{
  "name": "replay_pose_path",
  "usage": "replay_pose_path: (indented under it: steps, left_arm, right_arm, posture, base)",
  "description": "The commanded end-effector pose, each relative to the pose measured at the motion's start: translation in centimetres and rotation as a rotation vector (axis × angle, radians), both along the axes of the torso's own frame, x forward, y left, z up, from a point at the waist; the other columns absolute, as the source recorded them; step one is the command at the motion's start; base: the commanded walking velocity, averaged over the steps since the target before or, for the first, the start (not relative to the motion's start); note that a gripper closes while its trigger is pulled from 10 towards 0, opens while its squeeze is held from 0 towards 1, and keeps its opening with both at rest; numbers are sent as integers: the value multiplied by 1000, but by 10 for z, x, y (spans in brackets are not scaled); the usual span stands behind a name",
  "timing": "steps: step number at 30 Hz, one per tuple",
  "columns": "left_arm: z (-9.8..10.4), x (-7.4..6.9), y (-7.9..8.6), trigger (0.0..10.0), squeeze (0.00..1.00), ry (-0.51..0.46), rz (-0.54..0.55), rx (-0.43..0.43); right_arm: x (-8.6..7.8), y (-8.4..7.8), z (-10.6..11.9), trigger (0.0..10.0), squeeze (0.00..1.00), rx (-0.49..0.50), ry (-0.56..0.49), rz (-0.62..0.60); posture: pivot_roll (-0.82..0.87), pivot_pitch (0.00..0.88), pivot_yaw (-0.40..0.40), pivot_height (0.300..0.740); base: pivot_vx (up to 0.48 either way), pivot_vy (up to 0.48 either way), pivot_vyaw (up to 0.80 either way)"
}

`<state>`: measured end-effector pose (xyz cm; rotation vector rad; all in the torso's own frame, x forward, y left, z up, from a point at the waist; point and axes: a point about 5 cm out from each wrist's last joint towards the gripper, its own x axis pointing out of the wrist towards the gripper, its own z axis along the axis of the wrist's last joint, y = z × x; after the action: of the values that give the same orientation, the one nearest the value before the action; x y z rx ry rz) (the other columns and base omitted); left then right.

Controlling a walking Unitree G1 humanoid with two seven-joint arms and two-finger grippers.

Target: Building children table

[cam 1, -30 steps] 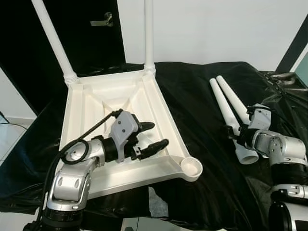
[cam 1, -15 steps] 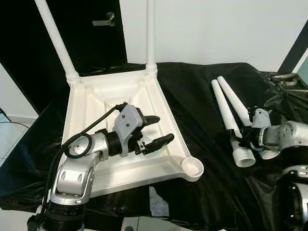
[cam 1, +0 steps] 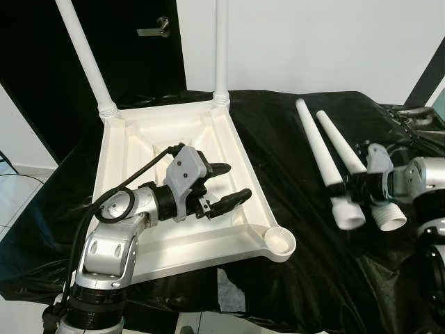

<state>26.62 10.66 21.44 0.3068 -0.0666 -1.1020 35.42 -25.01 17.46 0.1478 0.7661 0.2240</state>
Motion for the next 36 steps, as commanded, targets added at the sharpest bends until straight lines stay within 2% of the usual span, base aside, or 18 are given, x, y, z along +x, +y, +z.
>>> replay_pose_path:
  steps: [1, 2, 4, 5, 6, 7, 9, 10, 13, 18, 19, 21, 24, 26, 28, 32, 33, 36]
  left_arm:
    - [2, 9, 6, 10000, 0, -29, 191, -29]
    - [2, 9, 6, 10000, 0, -29, 191, -29]
    - [1, 12, 6, 10000, 0, -17, 224, -26]
    - [1, 12, 6, 10000, 0, -17, 224, -26]
    - [1, 15, 6, 10000, 0, -14, 255, -34]
    - [1, 15, 6, 10000, 0, -14, 255, -34]
    - [0, 24, 6, 10000, 0, 18, 310, -50]
    - [0, 24, 6, 10000, 0, 18, 310, -50]
    - [-6, 39, 7, 10000, 0, 88, 393, -64]
    - [-8, 49, 8, 10000, 0, 148, 441, -104]
    - [-7, 55, 9, 10000, 0, 169, 464, -137]
    - [-7, 55, 9, 10000, 0, 169, 464, -137]
    - [-6, 62, 9, 10000, 0, 159, 480, -174]
    - [-6, 62, 9, 10000, 0, 159, 480, -174]
    - [-7, 65, 8, 10000, 0, 142, 477, -224]
    - [-8, 66, 6, 10000, 0, 109, 488, -265]
    - [-8, 65, 4, 10000, 0, 106, 489, -313]
    - [-11, 66, 3, 10000, 0, 100, 523, -344]
  right_arm:
    - [6, 7, 12, 0, 0, 33, -76, 41]
    - [6, 7, 12, 0, 0, 33, -76, 41]
    - [11, 15, 27, 0, 0, 69, -180, 83]
    - [11, 15, 27, 0, 0, 69, -180, 83]
    - [13, 21, 33, 10000, 0, 75, -271, 105]
    - [13, 21, 33, 10000, 0, 75, -271, 105]
    - [15, 30, 40, 10000, 0, 67, -417, 120]
    - [15, 30, 40, 10000, 0, 67, -417, 120]
    - [14, 49, 37, 10000, 0, 36, -558, 158]
    - [11, 62, 32, 10000, 0, 2, -628, 164]
    - [10, 73, 29, 10000, 0, -31, -673, 179]
    - [10, 73, 29, 10000, 0, -31, -673, 179]
    - [4, 91, 24, 10000, 0, -58, -741, 217]
    - [4, 91, 24, 10000, 0, -58, -741, 217]
    - [0, 103, 24, 10000, 0, -64, -812, 235]
    - [-3, 110, 23, 10000, 0, -50, -870, 235]
    - [-5, 114, 24, 10000, 0, -44, -911, 233]
    - [-8, 121, 25, 10000, 0, -41, -988, 239]
  posture:
    - [49, 0, -32, 740]
    - [49, 0, -32, 740]
    - [54, 0, -36, 740]
    - [54, 0, -36, 740]
    - [56, 0, -37, 740]
    - [56, 0, -37, 740]
    - [56, 0, -34, 740]
    - [56, 0, -34, 740]
    - [55, 0, -32, 740]
    - [54, 0, -26, 740]
    - [51, 0, -20, 740]
    - [51, 0, -20, 740]
    - [46, 0, -14, 740]
    - [46, 0, -14, 740]
    - [41, 0, -5, 740]
    - [41, 0, -1, 740]
    - [42, 0, 0, 740]
    - [46, 0, 2, 740]
  base:
    - [0, 0, 0]
    - [0, 0, 0]
    - [0, 0, 0]
    - [0, 0, 0]
    - [0, 0, 0]
    - [0, 0, 0]
    - [0, 0, 0]
    - [0, 0, 0]
    - [0, 0, 0]
    - [0, 0, 0]
    - [0, 0, 0]
    - [0, 0, 0]
    - [0, 0, 0]
    - [0, 0, 0]
    - [0, 0, 0]
    - [0, 0, 0]
    - [0, 0, 0]
    - [0, 0, 0]
